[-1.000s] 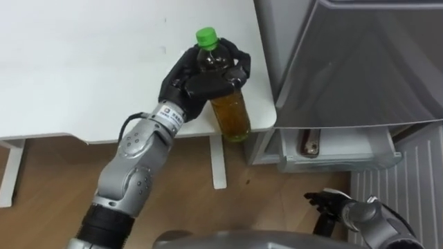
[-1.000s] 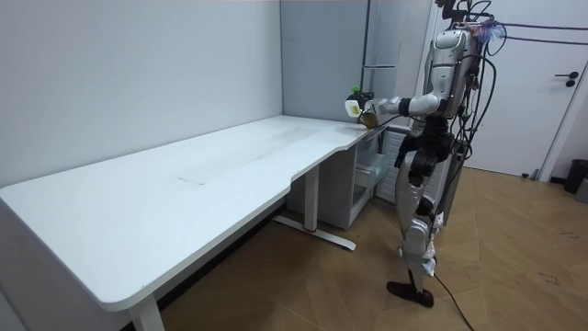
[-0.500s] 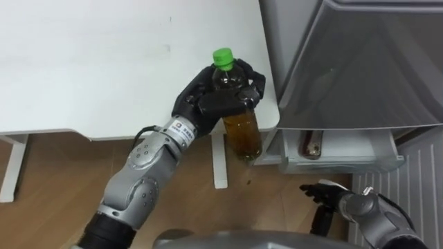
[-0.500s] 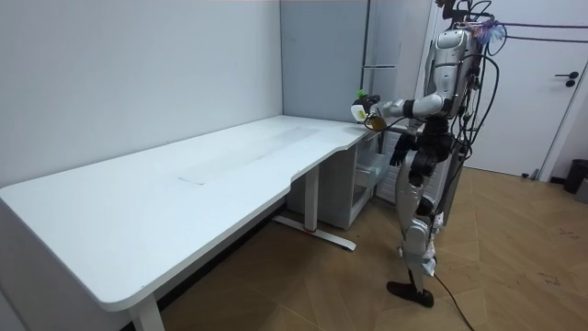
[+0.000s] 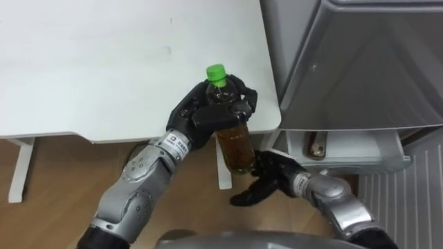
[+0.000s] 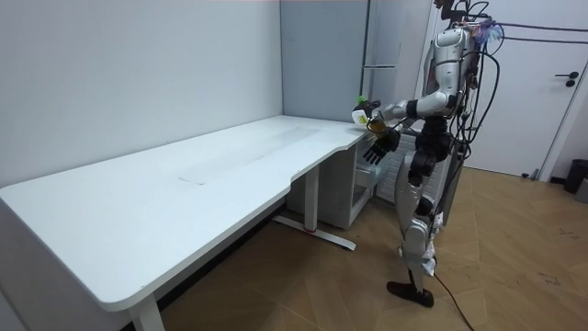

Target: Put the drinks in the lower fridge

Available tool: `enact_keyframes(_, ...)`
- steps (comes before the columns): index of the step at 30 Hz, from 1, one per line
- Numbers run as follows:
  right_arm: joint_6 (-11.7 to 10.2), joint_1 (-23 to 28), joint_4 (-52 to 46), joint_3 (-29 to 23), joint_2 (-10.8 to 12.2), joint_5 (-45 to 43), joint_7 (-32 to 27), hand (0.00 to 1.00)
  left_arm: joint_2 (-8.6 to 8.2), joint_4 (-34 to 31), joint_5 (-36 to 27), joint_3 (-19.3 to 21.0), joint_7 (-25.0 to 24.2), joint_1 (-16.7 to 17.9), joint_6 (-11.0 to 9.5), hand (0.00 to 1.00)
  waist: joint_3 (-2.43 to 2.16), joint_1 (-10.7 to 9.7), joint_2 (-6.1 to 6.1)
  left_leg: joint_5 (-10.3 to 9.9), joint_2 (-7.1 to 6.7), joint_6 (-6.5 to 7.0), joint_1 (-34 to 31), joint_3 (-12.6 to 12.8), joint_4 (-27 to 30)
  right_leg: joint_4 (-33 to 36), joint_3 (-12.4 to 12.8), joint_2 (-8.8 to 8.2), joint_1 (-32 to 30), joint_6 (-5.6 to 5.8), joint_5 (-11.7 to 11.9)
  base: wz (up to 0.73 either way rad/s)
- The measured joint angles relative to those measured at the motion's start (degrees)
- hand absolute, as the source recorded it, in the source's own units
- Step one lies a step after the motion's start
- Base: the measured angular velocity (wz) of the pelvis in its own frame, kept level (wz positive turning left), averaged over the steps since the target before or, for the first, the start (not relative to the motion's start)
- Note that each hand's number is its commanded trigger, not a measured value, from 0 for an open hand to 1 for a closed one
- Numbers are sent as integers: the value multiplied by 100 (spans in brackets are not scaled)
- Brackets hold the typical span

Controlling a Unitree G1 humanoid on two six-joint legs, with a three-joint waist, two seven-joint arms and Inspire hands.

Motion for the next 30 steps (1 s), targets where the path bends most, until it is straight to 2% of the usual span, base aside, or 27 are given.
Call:
enact_keyframes(6,-56,-18,-3,-9,-10,300,250,0,-4,1,76,121,-127,184,1,100,5,-147,3,0,3,0,-64,-48,56,5,-68,-5,0,0,0,7)
enact_keyframes(15,-69,-18,-138,42,-5,333,336,0,-27,9,662,98,-370,201,1,100,33,-157,-39,0,1,0,-100,-48,122,43,-39,-7,-29,1,-3,0)
enact_keyframes(19,-120,-18,-348,130,-4,436,377,0,-27,8,794,97,-388,211,9,100,20,-167,-63,0,2,0,-176,-57,135,59,-43,-7,-107,-1,-2,0)
enact_keyframes(26,-158,-18,-418,185,22,1116,461,0,-10,48,1285,105,-604,218,21,100,15,-262,-93,0,1,0,-147,-43,121,47,-54,-11,-74,0,-2,0)
enact_keyframes(30,-190,-2,-401,224,-55,1503,517,2,0,78,1322,67,-668,218,11,100,44,-283,-166,0,1,0,-69,-37,110,15,-52,-8,25,0,-2,0)
